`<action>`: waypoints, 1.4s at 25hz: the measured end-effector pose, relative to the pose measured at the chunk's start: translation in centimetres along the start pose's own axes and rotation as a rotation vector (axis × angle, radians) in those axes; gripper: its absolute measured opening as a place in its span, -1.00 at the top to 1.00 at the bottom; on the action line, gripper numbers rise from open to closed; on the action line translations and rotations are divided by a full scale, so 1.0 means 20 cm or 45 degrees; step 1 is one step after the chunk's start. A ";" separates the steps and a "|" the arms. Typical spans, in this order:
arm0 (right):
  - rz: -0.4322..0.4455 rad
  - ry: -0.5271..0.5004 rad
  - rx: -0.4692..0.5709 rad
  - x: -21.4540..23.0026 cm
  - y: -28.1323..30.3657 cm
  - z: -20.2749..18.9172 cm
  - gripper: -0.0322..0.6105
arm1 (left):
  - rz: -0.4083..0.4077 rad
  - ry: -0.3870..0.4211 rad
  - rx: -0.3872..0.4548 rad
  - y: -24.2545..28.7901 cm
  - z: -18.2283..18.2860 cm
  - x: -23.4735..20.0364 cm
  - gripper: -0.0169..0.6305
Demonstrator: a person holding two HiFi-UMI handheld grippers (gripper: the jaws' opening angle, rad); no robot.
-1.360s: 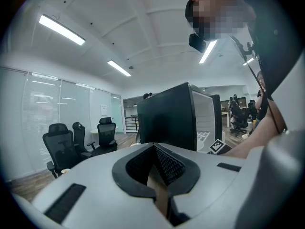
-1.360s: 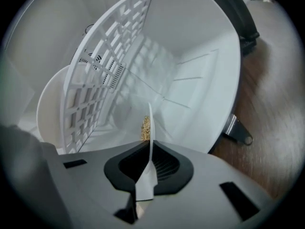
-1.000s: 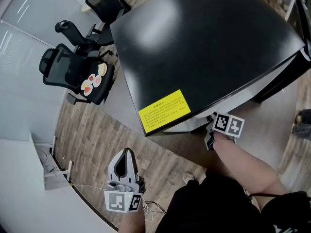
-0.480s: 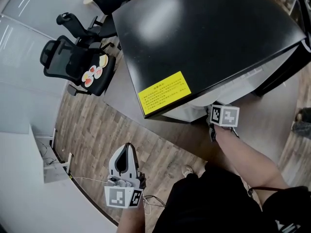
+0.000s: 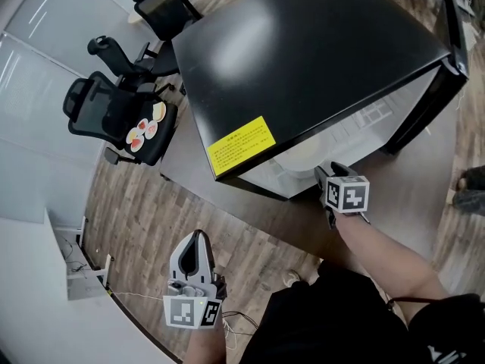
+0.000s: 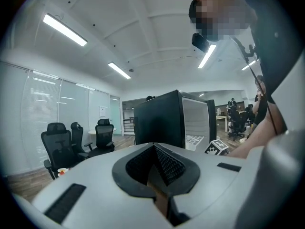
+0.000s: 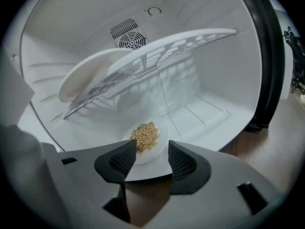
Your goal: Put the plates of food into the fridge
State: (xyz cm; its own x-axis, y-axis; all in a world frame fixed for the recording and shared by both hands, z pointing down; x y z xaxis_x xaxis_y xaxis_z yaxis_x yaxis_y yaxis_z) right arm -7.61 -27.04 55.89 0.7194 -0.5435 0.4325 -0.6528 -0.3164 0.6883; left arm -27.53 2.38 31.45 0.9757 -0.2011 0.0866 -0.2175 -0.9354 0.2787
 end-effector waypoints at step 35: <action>-0.124 -0.344 0.626 -0.23 -1.39 -0.23 0.32 | -0.469 0.037 0.194 -0.16 0.05 0.24 0.94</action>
State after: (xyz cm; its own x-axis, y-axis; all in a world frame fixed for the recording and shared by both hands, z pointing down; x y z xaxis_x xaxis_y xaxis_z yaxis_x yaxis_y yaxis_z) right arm 8.31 -12.27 37.44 0.7378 -0.6528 0.1716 -0.6666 -0.6646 0.3376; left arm -22.14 4.12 29.93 0.9861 0.1624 0.0351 0.1554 -0.9762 0.1515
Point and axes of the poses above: the fingertips, and each gripper's own axes: y forward along the fingers, x to its right, z out of its top, the point moved 8 cm from there along -y, backward along the fingers, and after that the axes turned 7 degrees about -x, right-handed, at the moved point
